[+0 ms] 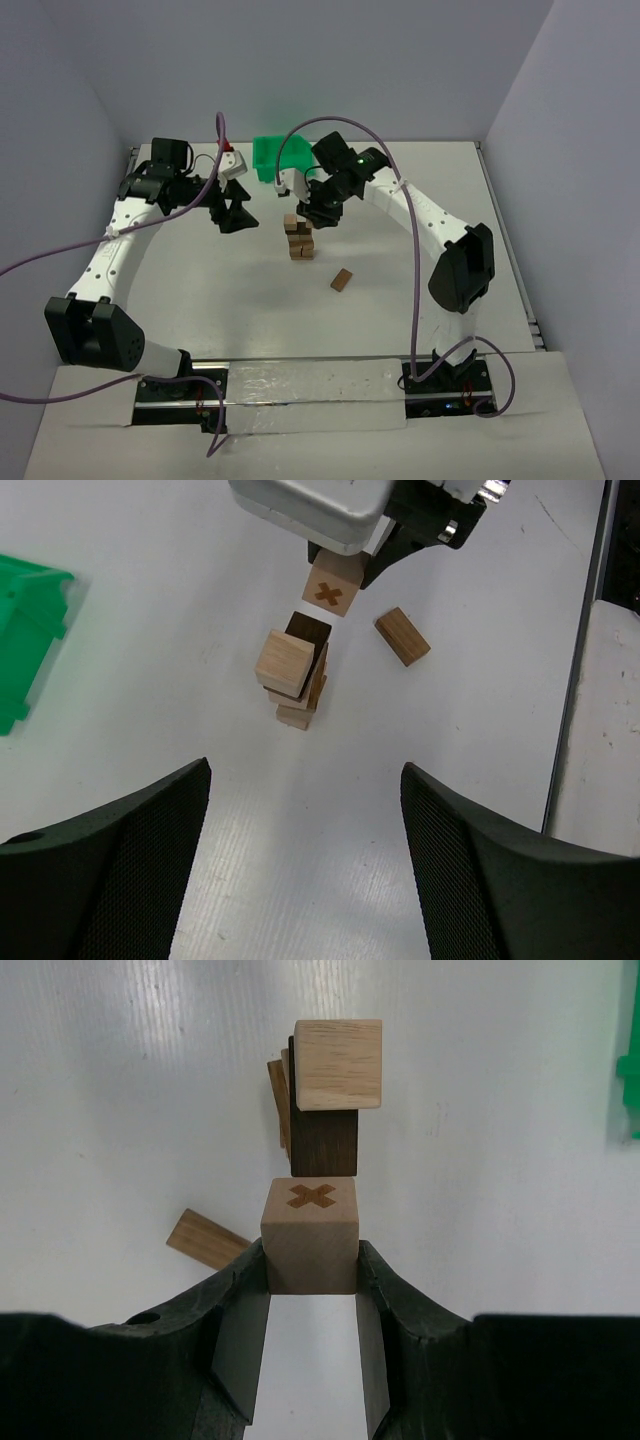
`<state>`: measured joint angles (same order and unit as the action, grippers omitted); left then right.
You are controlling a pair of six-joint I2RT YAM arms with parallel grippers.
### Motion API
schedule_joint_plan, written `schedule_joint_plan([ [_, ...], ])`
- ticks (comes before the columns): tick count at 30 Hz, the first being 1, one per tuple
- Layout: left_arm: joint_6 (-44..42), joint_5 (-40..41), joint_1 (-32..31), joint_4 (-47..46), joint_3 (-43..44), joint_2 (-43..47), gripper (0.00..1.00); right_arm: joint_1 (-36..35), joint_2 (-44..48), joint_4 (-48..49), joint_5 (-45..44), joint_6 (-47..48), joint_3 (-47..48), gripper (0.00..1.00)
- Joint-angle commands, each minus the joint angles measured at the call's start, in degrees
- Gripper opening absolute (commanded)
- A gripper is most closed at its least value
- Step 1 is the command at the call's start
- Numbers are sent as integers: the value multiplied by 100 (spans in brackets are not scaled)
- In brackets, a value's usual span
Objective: Build the wood block tower
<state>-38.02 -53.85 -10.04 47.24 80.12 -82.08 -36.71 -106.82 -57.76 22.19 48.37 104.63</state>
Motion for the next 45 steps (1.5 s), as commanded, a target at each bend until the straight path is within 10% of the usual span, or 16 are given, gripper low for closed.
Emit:
schedule_joint_plan([
  [1,34,-345,102,-132,277,-141,84,-1,-240,-462,125,-112,658,5],
  [15,22,-609,213,-52,364,-273,99,-107,-703,-670,-115,-2,988,6],
  [45,14,-662,213,50,557,-475,99,-320,-1342,-903,-242,-82,1815,13],
])
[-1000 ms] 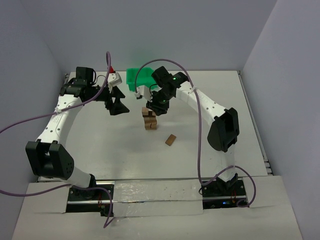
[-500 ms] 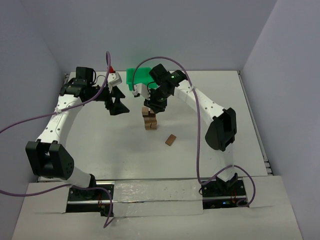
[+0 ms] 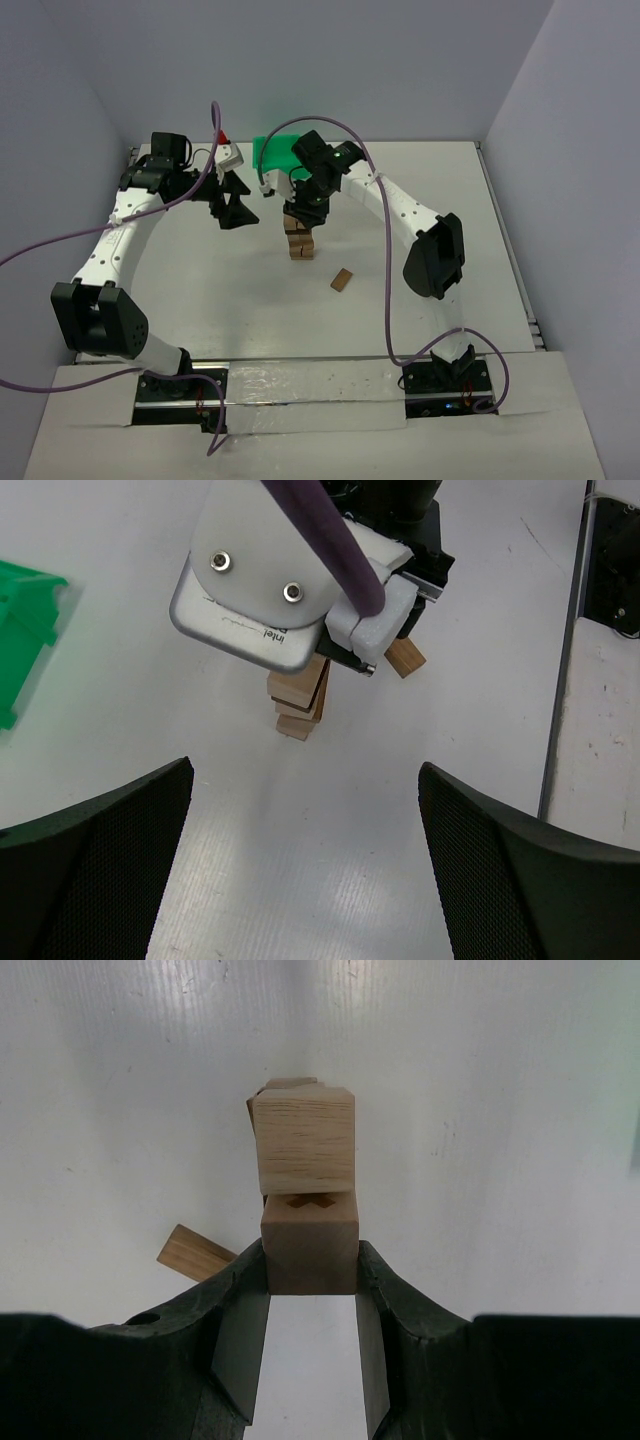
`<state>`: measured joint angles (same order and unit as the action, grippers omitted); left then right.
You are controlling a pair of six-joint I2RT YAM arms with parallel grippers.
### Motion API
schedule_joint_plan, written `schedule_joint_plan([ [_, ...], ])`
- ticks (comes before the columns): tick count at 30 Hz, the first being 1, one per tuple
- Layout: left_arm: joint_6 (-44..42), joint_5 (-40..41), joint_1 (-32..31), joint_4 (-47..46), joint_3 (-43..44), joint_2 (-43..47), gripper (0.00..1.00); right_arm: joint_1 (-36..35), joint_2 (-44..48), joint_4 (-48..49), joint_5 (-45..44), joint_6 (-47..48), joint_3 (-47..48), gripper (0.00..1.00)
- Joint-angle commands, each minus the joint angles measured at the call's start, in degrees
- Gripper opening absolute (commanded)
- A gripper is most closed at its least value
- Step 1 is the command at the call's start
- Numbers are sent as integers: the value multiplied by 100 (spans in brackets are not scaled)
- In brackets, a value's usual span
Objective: Build the wood block tower
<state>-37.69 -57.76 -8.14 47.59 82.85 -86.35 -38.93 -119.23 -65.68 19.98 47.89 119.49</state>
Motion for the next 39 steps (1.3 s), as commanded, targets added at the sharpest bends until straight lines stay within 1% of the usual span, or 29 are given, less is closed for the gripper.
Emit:
schedule_joint_plan([
  [1,-20,-272,23,23,285,-50,99,-107,-109,-112,-21,-34,328,14],
  [21,-11,-282,18,42,341,-135,99,-164,19,-77,-214,-34,118,48],
  [30,59,-254,14,-22,337,-172,99,-160,57,-77,-196,-52,118,57],
  [35,325,107,23,-401,125,-110,99,-168,199,-68,-126,-114,127,61],
  [39,586,325,23,-818,-155,66,96,-91,624,-10,27,-205,19,64],
])
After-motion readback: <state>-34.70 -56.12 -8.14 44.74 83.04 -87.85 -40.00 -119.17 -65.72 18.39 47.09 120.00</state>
